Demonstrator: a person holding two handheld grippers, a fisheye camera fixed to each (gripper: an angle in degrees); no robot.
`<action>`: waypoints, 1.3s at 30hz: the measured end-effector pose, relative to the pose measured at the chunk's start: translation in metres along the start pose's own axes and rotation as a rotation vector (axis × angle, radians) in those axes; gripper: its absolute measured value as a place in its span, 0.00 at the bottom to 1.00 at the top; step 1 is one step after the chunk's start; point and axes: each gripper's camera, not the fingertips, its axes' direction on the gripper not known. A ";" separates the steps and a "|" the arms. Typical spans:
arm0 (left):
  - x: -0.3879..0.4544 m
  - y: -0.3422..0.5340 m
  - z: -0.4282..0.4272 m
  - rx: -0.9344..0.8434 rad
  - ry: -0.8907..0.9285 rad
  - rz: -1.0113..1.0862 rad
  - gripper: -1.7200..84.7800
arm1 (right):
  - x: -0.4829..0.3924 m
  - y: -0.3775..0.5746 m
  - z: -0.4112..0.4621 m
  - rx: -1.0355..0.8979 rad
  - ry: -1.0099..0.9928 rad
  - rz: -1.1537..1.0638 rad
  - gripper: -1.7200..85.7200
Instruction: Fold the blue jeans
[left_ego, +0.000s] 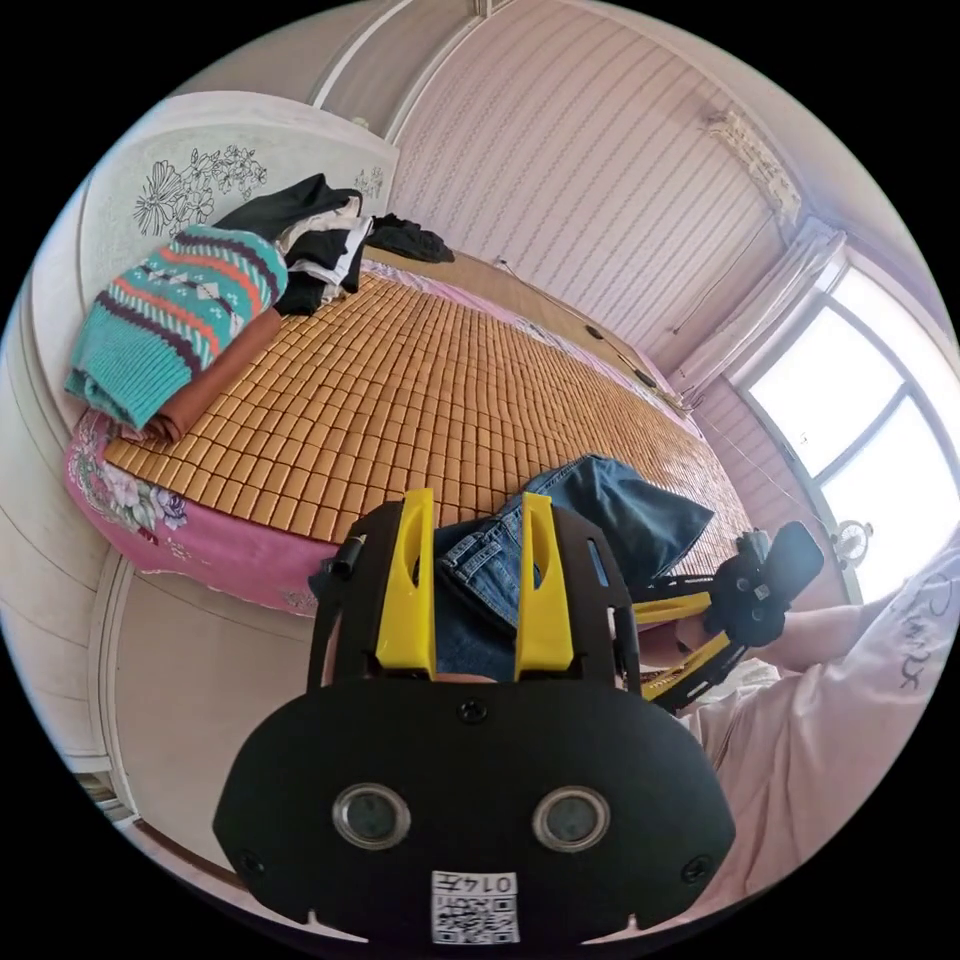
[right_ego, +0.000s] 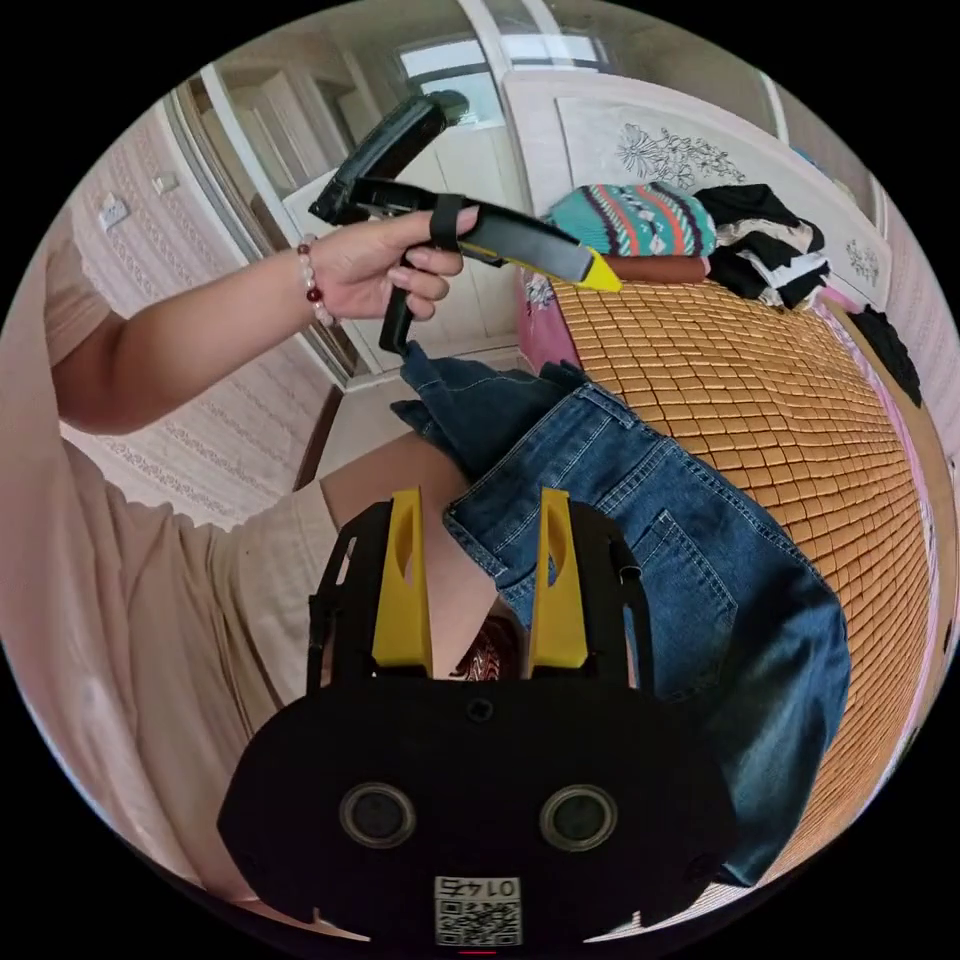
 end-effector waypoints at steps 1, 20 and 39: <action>0.003 0.006 -0.002 0.006 -0.022 0.000 0.16 | 0.000 0.000 0.000 -0.029 -0.017 0.002 0.17; 0.113 0.089 0.088 -0.210 0.128 0.190 0.22 | -0.013 0.117 -0.277 0.556 0.196 0.376 0.05; 0.280 0.116 0.080 -0.164 0.264 0.691 0.06 | -0.113 0.370 -0.519 1.263 0.435 0.804 0.04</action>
